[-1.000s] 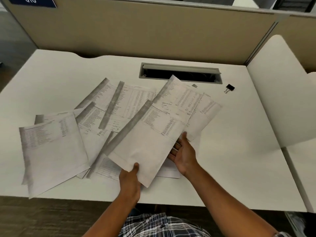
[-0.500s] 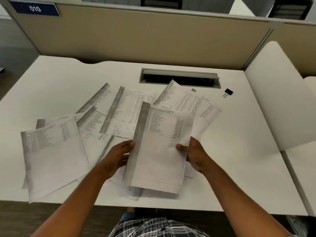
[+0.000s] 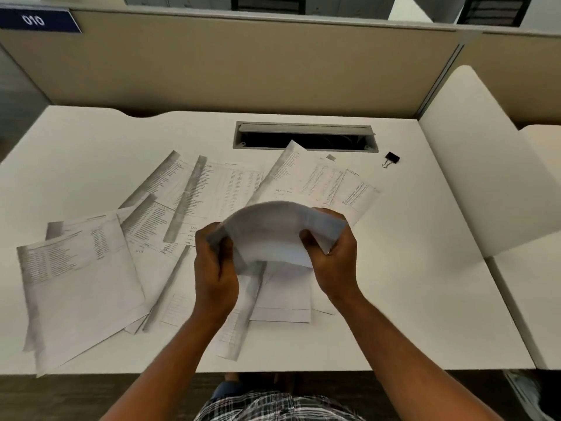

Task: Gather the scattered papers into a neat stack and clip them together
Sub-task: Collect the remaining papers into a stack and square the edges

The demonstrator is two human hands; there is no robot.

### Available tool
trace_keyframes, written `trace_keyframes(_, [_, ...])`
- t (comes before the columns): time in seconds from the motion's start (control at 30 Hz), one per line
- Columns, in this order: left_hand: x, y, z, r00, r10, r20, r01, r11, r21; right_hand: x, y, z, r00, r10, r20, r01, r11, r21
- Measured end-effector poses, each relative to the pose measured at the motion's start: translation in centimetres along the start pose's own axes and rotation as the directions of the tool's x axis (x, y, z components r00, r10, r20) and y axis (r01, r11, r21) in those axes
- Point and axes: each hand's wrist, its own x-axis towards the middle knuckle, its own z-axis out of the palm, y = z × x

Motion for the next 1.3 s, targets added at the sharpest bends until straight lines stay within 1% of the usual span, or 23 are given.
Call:
trace_keyframes(0.07, [-0.1,0.4,0.2,0.999,0.044,0.022,-0.045,0.999,0.017,-0.3,0.4,0.1,1.0,0.01,0.011,-0.01,1.0,-0.016])
trace_keyframes(0.17, [-0.3,0.4,0.7,0.997,0.064,0.035,-0.065,0.998,0.028,-1.1,1.7,1.0,0.988,0.153,0.029,-0.153,0.988,-0.022])
trace_keyframes(0.23, [-0.2,0.1,0.9,0.999,0.032,0.038,-0.033,0.999,0.025,-1.4,2.5,1.2,0.974,0.226,0.019,-0.225,0.974,-0.021])
trace_keyframes(0.3, [-0.3,-0.1,0.8,0.999,0.028,0.024,-0.029,0.999,0.031,-1.1,2.5,1.0,0.972,0.235,-0.008,-0.235,0.972,-0.019])
trace_keyframes(0.37, [-0.5,-0.1,0.5,0.998,0.068,0.008,-0.069,0.997,0.044,-0.8,2.2,0.7,0.978,0.206,-0.021,-0.206,0.978,-0.005])
trace_keyframes(0.43, [-0.9,-0.8,0.5,0.997,0.073,0.017,-0.073,0.995,0.06,-0.8,2.8,0.5,0.972,0.235,0.015,-0.234,0.972,-0.034])
trace_keyframes(0.47, [-1.1,-1.4,0.6,0.999,0.037,0.028,-0.039,0.997,0.063,-1.0,3.3,0.4,0.963,0.266,0.051,-0.262,0.962,-0.074])
trace_keyframes(0.53, [-1.3,-2.9,1.0,0.994,-0.1,0.047,0.097,0.994,0.059,-1.5,4.5,0.6,0.938,0.332,0.096,-0.318,0.938,-0.137])
trace_keyframes(0.6, [-1.2,-4.0,1.2,0.983,-0.178,0.045,0.173,0.981,0.087,-1.7,5.1,0.5,0.927,0.368,0.075,-0.357,0.925,-0.13])
trace_keyframes(0.67, [-0.6,-4.2,0.8,0.985,-0.173,0.02,0.17,0.979,0.112,-1.4,4.7,0.4,0.943,0.327,0.058,-0.322,0.943,-0.087])
trace_keyframes(0.73, [0.0,-4.2,-0.3,0.991,-0.135,-0.018,0.136,0.981,0.137,-1.0,4.2,0.2,0.952,0.29,0.103,-0.288,0.957,-0.027])
trace_keyframes(0.8, [0.7,-4.8,-1.8,0.987,-0.145,-0.073,0.155,0.974,0.165,-0.4,4.7,-0.3,0.939,0.307,0.156,-0.318,0.947,0.046])
trace_keyframes(0.83, [1.0,-5.5,-2.7,0.98,-0.176,-0.098,0.191,0.965,0.181,0.0,5.4,-0.7,0.925,0.346,0.159,-0.36,0.931,0.066])
trace_keyframes(0.87, [1.2,-6.3,-3.4,0.968,-0.224,-0.115,0.243,0.949,0.202,0.5,6.3,-1.0,0.909,0.397,0.131,-0.406,0.913,0.051])
trace_keyframes(0.9, [1.4,-7.3,-4.0,0.952,-0.28,-0.122,0.301,0.927,0.222,1.1,7.3,-1.3,0.892,0.447,0.073,-0.448,0.894,-0.006])
trace_keyframes(0.93, [1.5,-8.5,-4.6,0.931,-0.343,-0.123,0.363,0.901,0.236,1.8,8.3,-1.5,0.871,0.491,-0.017,-0.49,0.865,-0.111])
trace_keyframes(0.97, [1.4,-9.4,-5.0,0.907,-0.404,-0.12,0.421,0.873,0.245,2.7,9.4,-1.8,0.842,0.524,-0.129,-0.539,0.804,-0.25])
trace_keyframes(1.03, [1.0,-11.1,-5.3,0.86,-0.499,-0.108,0.509,0.823,0.252,4.3,10.9,-1.9,0.755,0.567,-0.33,-0.652,0.598,-0.466])
trace_keyframes(1.07, [0.9,-11.6,-5.3,0.838,-0.537,-0.098,0.544,0.804,0.242,5.2,11.2,-1.7,0.721,0.573,-0.389,-0.684,0.503,-0.528])
trace_keyframes(1.1, [0.8,-12.1,-5.3,0.816,-0.572,-0.085,0.574,0.786,0.229,6.0,11.3,-1.4,0.701,0.574,-0.423,-0.698,0.433,-0.57])
trace_keyframes(1.13, [0.7,-12.6,-5.2,0.795,-0.603,-0.067,0.601,0.769,0.217,6.9,11.4,-1.1,0.688,0.574,-0.443,-0.706,0.389,-0.592])
trace_keyframes(1.2, [0.5,-13.5,-5.2,0.76,-0.649,-0.03,0.642,0.742,0.194,8.3,11.5,-0.3,0.674,0.573,-0.466,-0.714,0.345,-0.609])
trace_keyframes(1.3, [0.0,-14.4,-5.3,0.739,-0.674,0.018,0.663,0.732,0.156,9.7,12.1,0.7,0.663,0.556,-0.501,-0.723,0.305,-0.62])
